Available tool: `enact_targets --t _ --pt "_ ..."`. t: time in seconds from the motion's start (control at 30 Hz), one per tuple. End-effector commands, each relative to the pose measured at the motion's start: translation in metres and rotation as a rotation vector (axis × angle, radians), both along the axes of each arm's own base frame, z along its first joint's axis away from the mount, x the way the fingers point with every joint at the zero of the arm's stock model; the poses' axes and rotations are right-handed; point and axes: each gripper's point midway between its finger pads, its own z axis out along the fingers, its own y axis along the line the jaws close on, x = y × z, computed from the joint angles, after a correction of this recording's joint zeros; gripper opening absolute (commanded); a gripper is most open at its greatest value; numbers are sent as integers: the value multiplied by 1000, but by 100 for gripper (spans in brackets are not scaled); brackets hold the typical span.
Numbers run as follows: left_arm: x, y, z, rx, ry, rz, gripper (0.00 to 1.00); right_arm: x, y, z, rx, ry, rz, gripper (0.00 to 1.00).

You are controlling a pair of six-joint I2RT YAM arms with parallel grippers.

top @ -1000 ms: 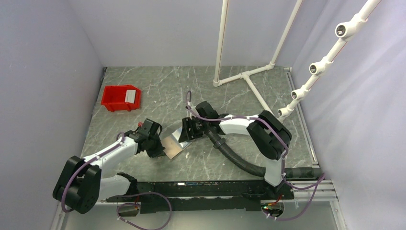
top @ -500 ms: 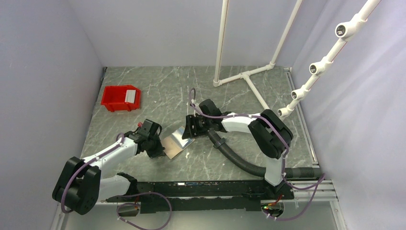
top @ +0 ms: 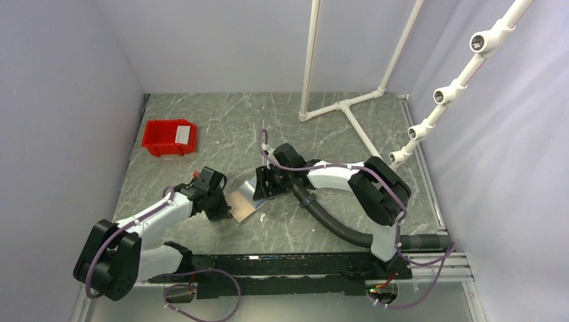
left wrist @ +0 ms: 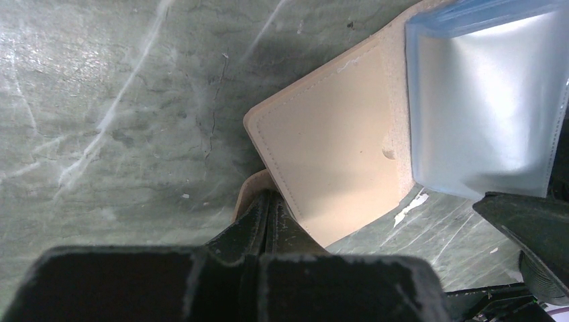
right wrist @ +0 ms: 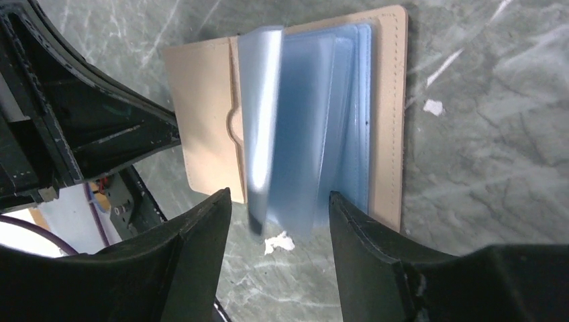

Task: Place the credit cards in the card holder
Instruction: Open the card holder at the center of the board.

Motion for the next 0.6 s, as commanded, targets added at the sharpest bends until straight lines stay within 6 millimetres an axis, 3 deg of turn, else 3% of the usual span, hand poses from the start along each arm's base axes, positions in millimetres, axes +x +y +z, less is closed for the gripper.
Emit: enact_targets --t 0.0,0.23,0.57 --pt "0 -2 -3 -15 1 7 0 16 -6 33 -29 -131 -25 59" --pt "-2 -2 -4 -19 2 9 0 17 -12 54 -26 -173 -34 67" --pt "-2 -1 -1 -18 -1 8 0 17 -6 32 14 -91 -32 66"
